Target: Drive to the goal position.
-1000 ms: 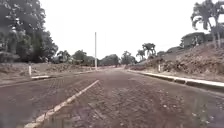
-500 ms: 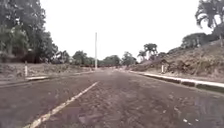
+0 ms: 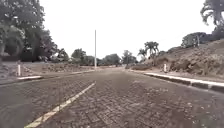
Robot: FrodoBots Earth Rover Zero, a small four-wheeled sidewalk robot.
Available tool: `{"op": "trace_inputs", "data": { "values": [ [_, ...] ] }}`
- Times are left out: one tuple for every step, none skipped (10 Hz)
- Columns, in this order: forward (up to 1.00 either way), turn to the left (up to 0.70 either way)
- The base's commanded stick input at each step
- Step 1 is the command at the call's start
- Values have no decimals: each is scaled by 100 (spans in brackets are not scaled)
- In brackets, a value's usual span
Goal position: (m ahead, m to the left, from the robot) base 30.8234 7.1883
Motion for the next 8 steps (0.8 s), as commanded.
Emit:
{"op": "trace_inputs", "data": {
  "values": [
    [100,0],
    [100,0],
    [100,0],
    [100,0],
    [100,0],
    [100,0],
    [100,0],
    [100,0]
  ]
}}
